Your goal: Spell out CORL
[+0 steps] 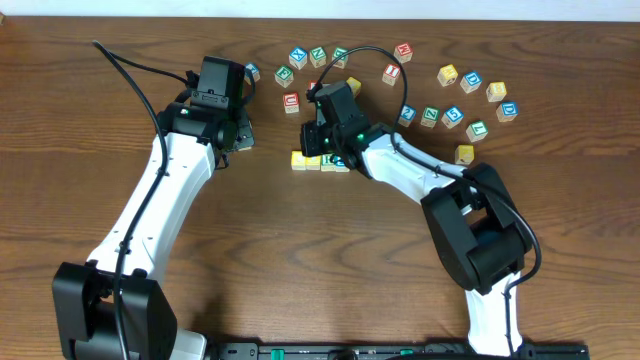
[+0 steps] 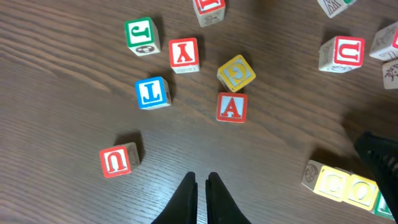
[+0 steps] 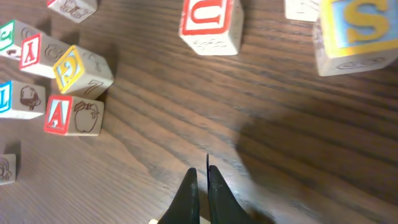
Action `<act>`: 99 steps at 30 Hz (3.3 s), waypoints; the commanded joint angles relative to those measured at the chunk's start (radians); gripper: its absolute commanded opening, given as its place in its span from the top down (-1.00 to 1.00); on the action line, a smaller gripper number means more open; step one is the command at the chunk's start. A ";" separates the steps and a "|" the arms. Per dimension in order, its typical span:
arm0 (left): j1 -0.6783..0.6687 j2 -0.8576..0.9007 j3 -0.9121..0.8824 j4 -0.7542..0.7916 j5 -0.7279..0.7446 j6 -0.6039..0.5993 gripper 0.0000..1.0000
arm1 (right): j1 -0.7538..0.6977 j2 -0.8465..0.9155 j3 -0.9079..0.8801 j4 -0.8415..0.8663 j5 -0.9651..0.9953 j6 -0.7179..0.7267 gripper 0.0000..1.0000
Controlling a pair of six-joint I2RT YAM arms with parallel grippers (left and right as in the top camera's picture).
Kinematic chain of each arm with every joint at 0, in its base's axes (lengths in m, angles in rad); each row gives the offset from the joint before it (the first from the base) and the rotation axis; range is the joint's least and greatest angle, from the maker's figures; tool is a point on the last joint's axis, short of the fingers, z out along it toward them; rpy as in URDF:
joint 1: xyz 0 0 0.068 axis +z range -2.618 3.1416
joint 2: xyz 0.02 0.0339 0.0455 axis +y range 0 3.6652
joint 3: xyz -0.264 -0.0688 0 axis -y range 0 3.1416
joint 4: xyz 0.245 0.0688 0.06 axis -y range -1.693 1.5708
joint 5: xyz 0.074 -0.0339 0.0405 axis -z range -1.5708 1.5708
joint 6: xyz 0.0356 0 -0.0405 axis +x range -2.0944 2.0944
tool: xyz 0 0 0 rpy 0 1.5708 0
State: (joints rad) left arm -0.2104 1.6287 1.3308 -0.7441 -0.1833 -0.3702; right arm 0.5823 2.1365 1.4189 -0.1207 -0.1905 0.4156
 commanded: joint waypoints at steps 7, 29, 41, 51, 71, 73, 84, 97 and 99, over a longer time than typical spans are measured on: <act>0.003 0.001 -0.005 -0.004 -0.028 -0.006 0.85 | 0.027 0.009 0.014 -0.020 -0.024 -0.039 0.98; 0.003 0.001 -0.005 -0.023 -0.027 -0.006 0.85 | 0.027 0.009 0.014 -0.072 -0.054 -0.073 0.98; 0.003 0.001 -0.005 -0.031 -0.027 -0.006 0.85 | 0.027 0.009 0.015 -0.083 -0.055 -0.072 0.98; 0.002 0.014 -0.005 -0.029 -0.018 -0.040 0.85 | -0.041 -0.045 0.069 -0.091 -0.053 -0.072 0.94; 0.002 0.293 -0.005 0.129 0.333 0.063 0.85 | -0.218 -0.066 0.069 -0.490 -0.070 0.068 0.98; 0.002 0.314 -0.005 0.130 0.333 0.063 0.85 | -0.218 -0.063 0.069 -0.496 -0.070 0.071 0.98; 0.002 0.393 -0.005 0.178 0.428 0.108 0.85 | -0.206 -0.060 0.037 -0.549 -0.048 0.076 0.98; 0.000 0.397 -0.005 0.205 0.490 0.180 0.85 | -0.163 -0.060 -0.015 -0.488 -0.048 0.085 0.98; -0.006 0.397 -0.005 0.208 0.491 0.192 0.85 | -0.159 -0.060 -0.015 -0.483 -0.048 0.084 0.97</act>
State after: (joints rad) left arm -0.2104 2.0159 1.3308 -0.5396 0.2905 -0.2157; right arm 0.4118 2.0769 1.4078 -0.6079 -0.2432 0.4900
